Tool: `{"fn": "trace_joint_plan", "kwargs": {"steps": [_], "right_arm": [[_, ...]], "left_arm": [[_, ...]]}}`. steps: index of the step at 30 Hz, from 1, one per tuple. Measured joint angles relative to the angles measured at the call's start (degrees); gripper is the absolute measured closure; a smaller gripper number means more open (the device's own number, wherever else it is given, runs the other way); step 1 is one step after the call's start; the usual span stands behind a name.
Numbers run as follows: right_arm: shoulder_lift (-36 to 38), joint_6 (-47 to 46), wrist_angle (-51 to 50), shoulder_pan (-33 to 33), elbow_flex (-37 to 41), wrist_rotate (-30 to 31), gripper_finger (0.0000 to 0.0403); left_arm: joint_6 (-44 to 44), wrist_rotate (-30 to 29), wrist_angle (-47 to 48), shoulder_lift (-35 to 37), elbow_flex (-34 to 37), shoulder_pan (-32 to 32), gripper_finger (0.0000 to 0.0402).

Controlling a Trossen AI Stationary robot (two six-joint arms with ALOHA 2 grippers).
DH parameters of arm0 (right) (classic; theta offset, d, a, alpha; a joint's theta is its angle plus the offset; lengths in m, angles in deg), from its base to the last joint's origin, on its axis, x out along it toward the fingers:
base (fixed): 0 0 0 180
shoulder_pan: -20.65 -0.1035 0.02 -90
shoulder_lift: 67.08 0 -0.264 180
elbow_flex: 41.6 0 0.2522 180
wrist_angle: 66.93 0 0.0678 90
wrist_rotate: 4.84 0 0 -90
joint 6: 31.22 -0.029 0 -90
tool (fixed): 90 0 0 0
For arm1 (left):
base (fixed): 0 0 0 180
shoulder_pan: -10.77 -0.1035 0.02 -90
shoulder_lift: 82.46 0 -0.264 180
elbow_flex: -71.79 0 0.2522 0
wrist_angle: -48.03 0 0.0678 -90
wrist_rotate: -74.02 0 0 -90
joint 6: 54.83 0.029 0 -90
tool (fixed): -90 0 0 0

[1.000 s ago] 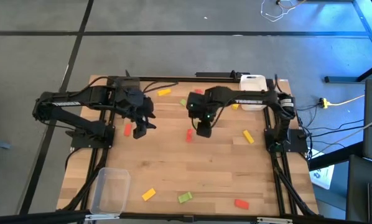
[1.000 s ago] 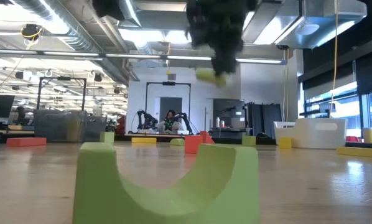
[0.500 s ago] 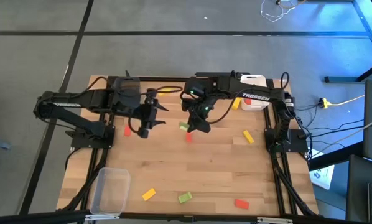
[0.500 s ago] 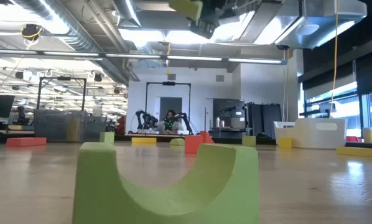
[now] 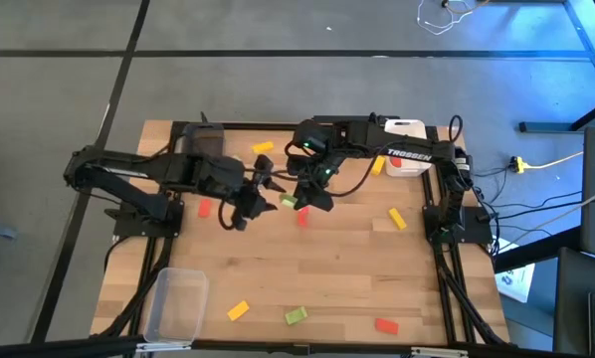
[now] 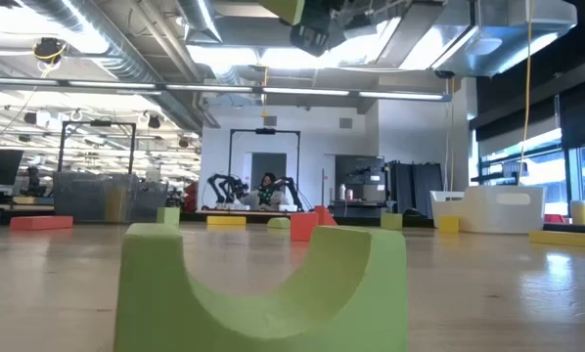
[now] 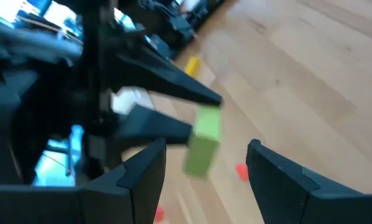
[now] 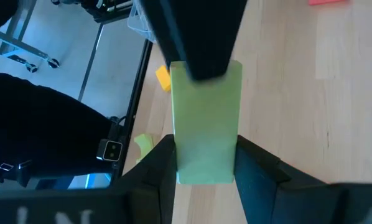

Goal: Sort & place blocks by color
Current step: Put the green block into the transparent bin

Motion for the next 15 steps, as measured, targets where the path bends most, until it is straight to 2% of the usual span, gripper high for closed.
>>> {"fn": "trace_joint_plan", "kwargs": {"steps": [10, 15], "right_arm": [[0.0, 0.0, 0.6, 0.0, 0.0, 0.0, 0.0279], [0.0, 0.0, 0.8, 0.0, 0.0, 0.0, 0.0279]], "left_arm": [[2.1, -0.7, -3.8, -2.8, 0.1, 0.0, 0.0198], [2.2, -1.3, -4.2, -3.1, 0.1, 0.0, 0.0258]]}}
